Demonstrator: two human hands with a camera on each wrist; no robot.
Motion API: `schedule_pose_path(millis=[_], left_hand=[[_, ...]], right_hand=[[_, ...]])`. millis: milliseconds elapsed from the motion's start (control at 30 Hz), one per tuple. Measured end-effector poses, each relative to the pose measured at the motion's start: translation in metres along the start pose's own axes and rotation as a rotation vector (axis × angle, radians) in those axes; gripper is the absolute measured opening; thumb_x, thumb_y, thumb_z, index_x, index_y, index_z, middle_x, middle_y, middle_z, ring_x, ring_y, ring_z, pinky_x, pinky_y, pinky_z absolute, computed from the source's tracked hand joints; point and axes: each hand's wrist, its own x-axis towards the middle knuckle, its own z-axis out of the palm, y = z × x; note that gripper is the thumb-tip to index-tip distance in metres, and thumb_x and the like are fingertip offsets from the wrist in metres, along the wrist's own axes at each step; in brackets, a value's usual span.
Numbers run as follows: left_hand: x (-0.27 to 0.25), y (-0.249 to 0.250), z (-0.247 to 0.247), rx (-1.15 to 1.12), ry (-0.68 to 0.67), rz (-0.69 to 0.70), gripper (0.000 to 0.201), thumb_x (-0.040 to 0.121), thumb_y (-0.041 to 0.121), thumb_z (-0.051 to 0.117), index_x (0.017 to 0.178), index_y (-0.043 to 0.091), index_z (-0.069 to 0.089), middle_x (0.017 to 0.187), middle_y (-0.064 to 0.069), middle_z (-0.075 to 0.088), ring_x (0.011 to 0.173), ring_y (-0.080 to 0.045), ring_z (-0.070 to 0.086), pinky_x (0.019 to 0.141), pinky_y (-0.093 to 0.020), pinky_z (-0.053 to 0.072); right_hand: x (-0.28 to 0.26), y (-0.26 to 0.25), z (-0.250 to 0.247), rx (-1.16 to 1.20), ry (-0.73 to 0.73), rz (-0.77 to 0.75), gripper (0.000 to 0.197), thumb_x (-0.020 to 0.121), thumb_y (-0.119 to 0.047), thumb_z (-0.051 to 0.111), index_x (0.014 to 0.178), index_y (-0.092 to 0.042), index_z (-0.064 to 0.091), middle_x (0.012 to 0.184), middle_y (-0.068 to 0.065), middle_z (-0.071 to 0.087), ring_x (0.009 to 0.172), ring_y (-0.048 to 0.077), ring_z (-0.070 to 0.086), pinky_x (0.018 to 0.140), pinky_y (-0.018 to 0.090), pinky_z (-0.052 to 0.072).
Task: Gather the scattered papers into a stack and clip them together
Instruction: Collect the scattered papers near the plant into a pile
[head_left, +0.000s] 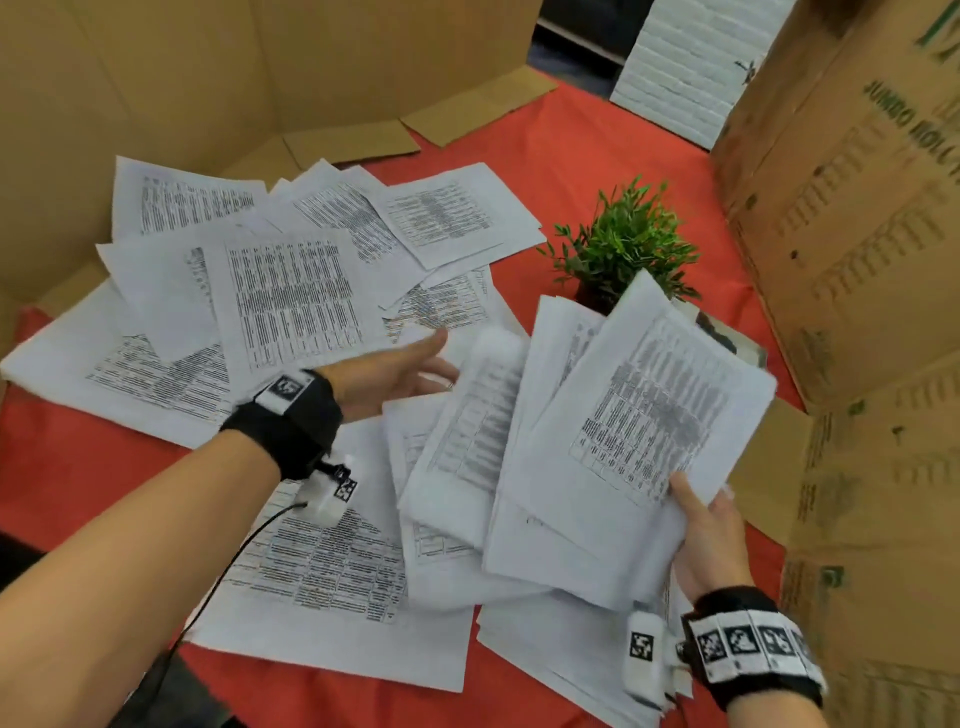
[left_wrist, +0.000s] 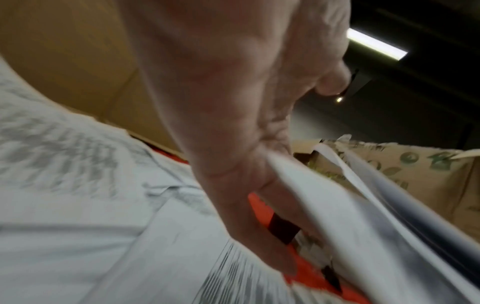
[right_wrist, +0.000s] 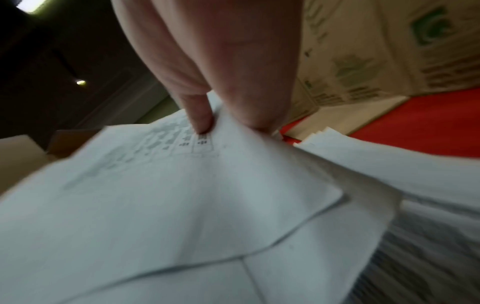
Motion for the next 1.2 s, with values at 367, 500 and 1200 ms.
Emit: schedule_pose_path(millis=[367,500,1200], left_hand=[[0.006,-0.124,0.065,-0.075,0.4,-0.14,0.027,0.085,0.019,0.074,0.106,0.003,0.068,0.109,-0.016,0.073,0.095,-0.026,0.072,0.086,-0.043,0.059],[0.031,-0.106,0.058,0.468,0.573,-0.178,0.017,0.087,0.019,0.067,0.093,0.003,0.065,0.105,-0.016,0.07,0.099,-0.032,0.066,0.087,-0.039,0.055],[0.105,-0.037,0.119,0.52,0.563,0.165,0.068,0.081,0.017,0.075,0.137,0.005,0.039,0.134,-0.015,0.051,0.117,-0.031,0.055,0.098,-0.038,0.046]], right_hand=[[-0.038,0.068,-0.021,0.006,0.283,0.26,0.035,0.095,-0.005,0.059,0.129,0.001,0.058,0.122,0.014,0.066,0.105,0.03,0.064,0.088,0.038,0.05],[-0.043,0.075,-0.035,-0.125,0.173,0.293,0.023,0.092,-0.005,0.064,0.114,-0.001,0.066,0.113,0.018,0.071,0.102,0.034,0.068,0.094,0.049,0.052],[-0.05,0.059,-0.112,-0.104,0.316,0.285,0.035,0.094,-0.007,0.059,0.128,0.003,0.059,0.119,0.018,0.068,0.102,0.031,0.066,0.096,0.047,0.051]])
